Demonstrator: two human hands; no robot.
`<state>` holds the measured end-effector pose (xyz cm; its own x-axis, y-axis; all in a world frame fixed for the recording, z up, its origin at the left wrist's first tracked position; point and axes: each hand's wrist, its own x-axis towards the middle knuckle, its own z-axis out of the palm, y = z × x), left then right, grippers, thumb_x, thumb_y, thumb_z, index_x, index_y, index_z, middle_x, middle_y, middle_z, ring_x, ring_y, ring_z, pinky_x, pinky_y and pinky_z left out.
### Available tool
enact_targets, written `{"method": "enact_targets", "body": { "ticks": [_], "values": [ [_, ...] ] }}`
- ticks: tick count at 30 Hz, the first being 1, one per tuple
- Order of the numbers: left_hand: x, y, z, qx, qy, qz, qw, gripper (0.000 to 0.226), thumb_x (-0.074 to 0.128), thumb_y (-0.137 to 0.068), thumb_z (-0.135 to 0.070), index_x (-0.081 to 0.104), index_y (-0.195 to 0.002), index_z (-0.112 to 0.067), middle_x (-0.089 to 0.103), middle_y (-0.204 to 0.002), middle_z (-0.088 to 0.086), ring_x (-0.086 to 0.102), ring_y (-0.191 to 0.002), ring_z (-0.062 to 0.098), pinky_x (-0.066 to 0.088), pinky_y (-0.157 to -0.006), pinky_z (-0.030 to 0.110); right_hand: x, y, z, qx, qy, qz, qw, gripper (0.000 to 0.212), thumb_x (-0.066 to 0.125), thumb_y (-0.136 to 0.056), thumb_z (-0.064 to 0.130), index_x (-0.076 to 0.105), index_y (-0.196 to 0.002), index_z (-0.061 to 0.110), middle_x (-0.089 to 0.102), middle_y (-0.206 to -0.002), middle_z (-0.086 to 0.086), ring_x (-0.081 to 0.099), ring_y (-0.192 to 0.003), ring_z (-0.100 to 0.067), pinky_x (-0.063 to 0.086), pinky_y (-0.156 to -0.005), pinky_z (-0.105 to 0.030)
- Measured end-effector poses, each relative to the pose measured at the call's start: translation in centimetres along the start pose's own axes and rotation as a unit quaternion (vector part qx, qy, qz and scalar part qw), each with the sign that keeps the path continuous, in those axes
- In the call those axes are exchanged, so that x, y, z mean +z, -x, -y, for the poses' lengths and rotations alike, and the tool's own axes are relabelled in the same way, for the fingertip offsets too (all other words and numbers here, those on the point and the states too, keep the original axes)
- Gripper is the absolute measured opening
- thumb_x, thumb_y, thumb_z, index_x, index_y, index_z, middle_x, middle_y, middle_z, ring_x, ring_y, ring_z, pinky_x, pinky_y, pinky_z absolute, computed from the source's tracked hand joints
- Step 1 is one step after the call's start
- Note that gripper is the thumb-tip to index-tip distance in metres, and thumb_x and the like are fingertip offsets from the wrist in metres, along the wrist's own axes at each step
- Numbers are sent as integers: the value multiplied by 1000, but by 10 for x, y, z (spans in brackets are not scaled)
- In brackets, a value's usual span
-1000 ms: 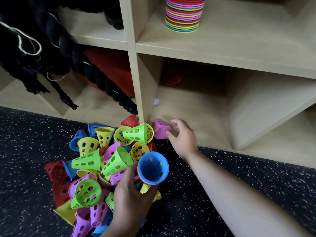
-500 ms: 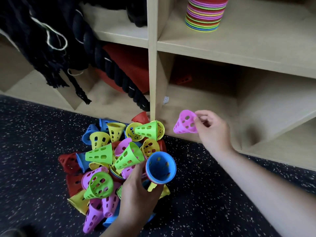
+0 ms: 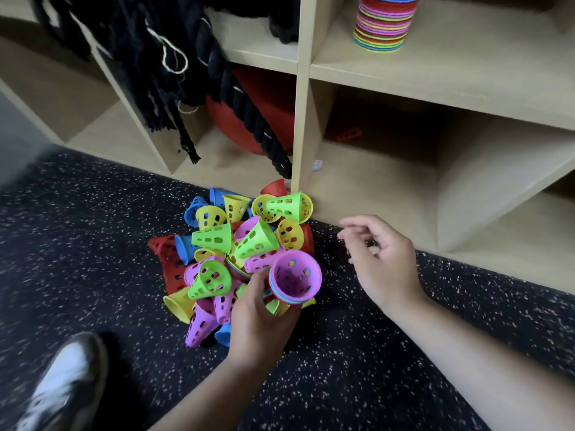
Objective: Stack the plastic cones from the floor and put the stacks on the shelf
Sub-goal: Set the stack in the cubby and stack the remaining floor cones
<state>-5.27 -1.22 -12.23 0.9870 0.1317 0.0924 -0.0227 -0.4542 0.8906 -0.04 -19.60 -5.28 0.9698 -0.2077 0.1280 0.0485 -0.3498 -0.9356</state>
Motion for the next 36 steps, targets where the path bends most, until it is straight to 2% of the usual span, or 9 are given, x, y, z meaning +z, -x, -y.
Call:
{"method": "enact_targets", "body": {
  "ticks": [3, 9, 12, 17, 22, 28, 30, 33, 36],
  "values": [
    [-15, 12, 4, -30, 0, -26, 999, 58, 88, -70, -19, 55, -110, -45, 65, -106, -28, 65, -97, -1, 54, -82, 22, 3, 12, -32, 9, 79, 23, 997, 20, 65, -86, 7, 72, -100, 20, 70, -89, 9, 61, -77, -4, 55, -70, -33],
    [-39, 34, 5, -103, -9, -60, 993, 53, 86, -70, -21, 55, -109, -39, 65, -97, -26, 62, -92, -4, 41, -73, 4, 24, 31, -89, 31, 271, 253, 928, 55, 70, -80, 26, 53, -131, 35, 54, -125, 15, 58, -103, -10, 50, -78, -26],
    [-42, 38, 11, -117, -23, -67, 991, 57, 86, -70, -21, 58, -118, -31, 67, -103, -16, 64, -92, 8, 41, -69, 7, 50, 36, -98, 109, 244, 214, 939, 49, 71, -79, 29, 58, -126, 36, 59, -120, 17, 60, -99, -9, 48, -83, -25],
    [-42, 40, 13, -110, -39, -67, 991, 54, 86, -69, -15, 60, -116, -26, 62, -93, -25, 60, -86, -8, 38, -65, -1, 68, 42, -102, 161, 179, 135, 961, 8, 70, -84, 25, 75, -89, 28, 74, -86, 13, 69, -82, -10, 54, -79, -28],
    [-38, 34, 23, -120, -53, -59, 990, 53, 87, -69, -18, 61, -114, -26, 59, -92, -31, 57, -83, -10, 37, -68, -1, 37, 29, -66, 82, 208, 140, 965, 6, 74, -85, 26, 76, -90, 29, 72, -83, 15, 66, -78, -4, 55, -74, -27],
    [-30, 31, 21, -131, -35, -37, 990, 53, 86, -69, -20, 59, -114, -30, 64, -94, -23, 60, -87, -2, 43, -71, 10, -16, 10, 34, -121, 202, 138, 962, 12, 77, -82, 22, 78, -94, 21, 69, -83, 16, 62, -82, -13, 55, -72, -38],
    [-26, 30, 15, -125, -30, -35, 991, 53, 85, -69, -21, 57, -112, -34, 62, -94, -25, 60, -88, 0, 46, -73, 17, -20, 10, 58, -186, 199, 141, 952, 10, 78, -81, 22, 79, -91, 19, 69, -81, 14, 59, -79, -14, 53, -68, -32],
    [-22, 31, 3, -104, -13, -33, 994, 53, 84, -71, -22, 53, -110, -40, 62, -95, -26, 58, -90, -10, 42, -72, 7, -11, 20, 68, -260, 217, 186, 922, 10, 80, -81, 25, 78, -88, 19, 69, -83, 13, 56, -77, -11, 47, -65, -21],
    [-19, 32, -2, -84, 10, -28, 996, 54, 83, -72, -22, 51, -109, -44, 64, -99, -26, 58, -95, -11, 43, -75, 7, 1, 32, 57, -245, 225, 264, 905, 36, 75, -75, 50, 76, -102, 26, 67, -96, 15, 54, -85, -4, 40, -66, -10]
  ]
}}
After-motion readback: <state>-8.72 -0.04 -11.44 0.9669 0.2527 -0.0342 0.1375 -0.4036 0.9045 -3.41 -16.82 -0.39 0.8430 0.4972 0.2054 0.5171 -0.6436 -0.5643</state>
